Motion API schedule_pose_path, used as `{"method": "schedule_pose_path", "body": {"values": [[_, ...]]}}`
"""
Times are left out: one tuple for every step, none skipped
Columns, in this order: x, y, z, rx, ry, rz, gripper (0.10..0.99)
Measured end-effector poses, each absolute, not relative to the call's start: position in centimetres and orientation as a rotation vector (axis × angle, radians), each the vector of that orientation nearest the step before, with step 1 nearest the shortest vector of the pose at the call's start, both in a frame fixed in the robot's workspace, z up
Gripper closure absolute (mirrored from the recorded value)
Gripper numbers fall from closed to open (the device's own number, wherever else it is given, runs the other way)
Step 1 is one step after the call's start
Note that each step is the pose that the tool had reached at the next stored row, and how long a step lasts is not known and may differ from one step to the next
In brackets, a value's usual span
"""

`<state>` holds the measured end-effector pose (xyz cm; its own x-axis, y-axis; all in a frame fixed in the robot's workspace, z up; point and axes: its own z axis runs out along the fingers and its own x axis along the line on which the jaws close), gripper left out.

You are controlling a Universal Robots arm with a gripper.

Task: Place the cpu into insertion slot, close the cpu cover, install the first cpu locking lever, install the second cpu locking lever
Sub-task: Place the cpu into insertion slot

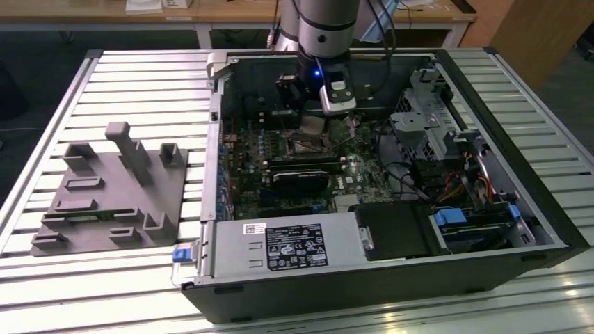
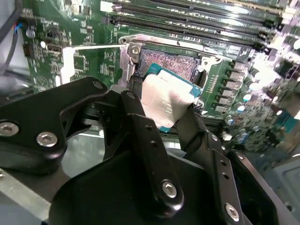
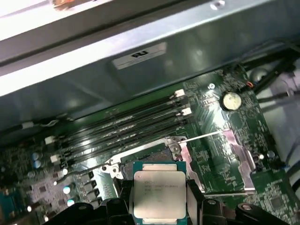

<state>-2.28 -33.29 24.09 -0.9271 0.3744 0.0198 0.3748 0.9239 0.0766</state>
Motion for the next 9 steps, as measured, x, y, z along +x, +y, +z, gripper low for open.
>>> {"method": "schedule_pose_path", "body": {"values": [[-2.28, -33.29, 24.07, -0.626, -3.072, -0.124, 0.549], [-2.28, -33.3, 24.06, -0.652, -3.068, -0.123, 0.549], [-2.28, -33.29, 24.04, -0.677, -3.063, -0.123, 0.549], [-2.28, -33.29, 24.03, -0.704, -3.058, -0.122, 0.549], [-2.28, -33.29, 24.02, -0.729, -3.053, -0.121, 0.549], [-2.28, -33.29, 24.0, -0.755, -3.047, -0.121, 0.549], [-2.28, -33.29, 23.99, -0.78, -3.042, -0.12, 0.549], [-2.28, -33.29, 23.98, -0.805, -3.036, -0.119, 0.549], [-2.28, -33.29, 23.96, -0.83, -3.031, -0.119, 0.549]]}}
